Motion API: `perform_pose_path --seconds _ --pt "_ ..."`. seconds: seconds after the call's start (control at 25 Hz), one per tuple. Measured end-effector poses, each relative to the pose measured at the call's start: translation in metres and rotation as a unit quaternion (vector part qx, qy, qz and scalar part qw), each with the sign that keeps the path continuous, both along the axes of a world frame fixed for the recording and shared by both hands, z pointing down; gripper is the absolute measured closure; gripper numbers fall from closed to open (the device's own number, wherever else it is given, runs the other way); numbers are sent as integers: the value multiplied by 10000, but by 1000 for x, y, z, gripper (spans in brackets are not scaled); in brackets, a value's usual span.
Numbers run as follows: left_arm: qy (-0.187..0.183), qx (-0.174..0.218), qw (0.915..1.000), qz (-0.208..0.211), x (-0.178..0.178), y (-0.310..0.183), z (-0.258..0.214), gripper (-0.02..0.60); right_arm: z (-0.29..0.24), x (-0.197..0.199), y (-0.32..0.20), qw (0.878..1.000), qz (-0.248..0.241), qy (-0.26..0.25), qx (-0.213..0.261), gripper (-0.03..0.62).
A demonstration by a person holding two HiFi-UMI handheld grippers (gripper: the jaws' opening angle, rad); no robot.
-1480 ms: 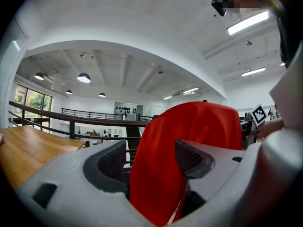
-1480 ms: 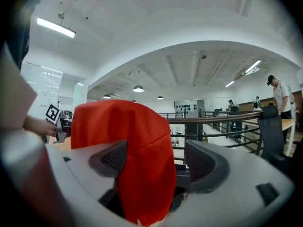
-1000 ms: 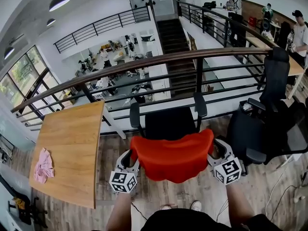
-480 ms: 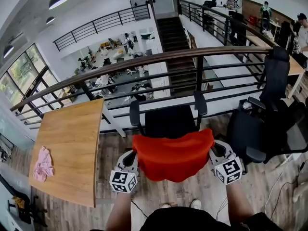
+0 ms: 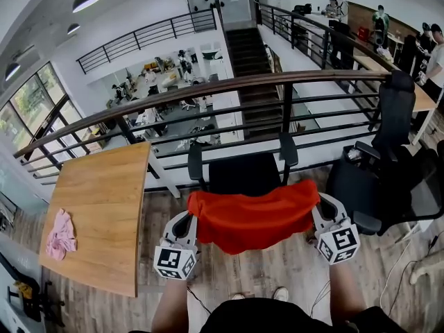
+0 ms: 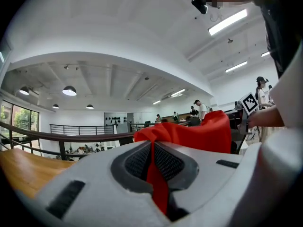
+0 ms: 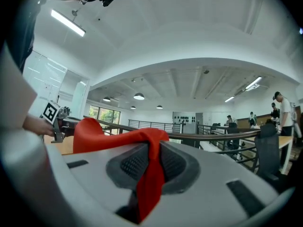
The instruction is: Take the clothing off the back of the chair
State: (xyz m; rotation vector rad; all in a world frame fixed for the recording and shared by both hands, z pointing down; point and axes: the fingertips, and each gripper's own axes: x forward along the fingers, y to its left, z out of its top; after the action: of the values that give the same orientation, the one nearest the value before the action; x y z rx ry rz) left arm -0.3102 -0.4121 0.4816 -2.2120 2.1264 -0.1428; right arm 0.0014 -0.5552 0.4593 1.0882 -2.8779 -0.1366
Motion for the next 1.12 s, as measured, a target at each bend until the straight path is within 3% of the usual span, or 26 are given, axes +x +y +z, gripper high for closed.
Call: perform_pose_path --seconds 0.48,0.8,1.12 --pt "-108 875 9953 410 15 43 -75 557 -60 9 49 9972 356 -108 641 537" --pt "-229 1393 9868 796 23 89 -119 557 -92 3 108 9935 465 -272 1007 534" --pt "-336 1286 9885 726 39 115 -129 557 -104 8 152 9930 206 -322 1114 533"
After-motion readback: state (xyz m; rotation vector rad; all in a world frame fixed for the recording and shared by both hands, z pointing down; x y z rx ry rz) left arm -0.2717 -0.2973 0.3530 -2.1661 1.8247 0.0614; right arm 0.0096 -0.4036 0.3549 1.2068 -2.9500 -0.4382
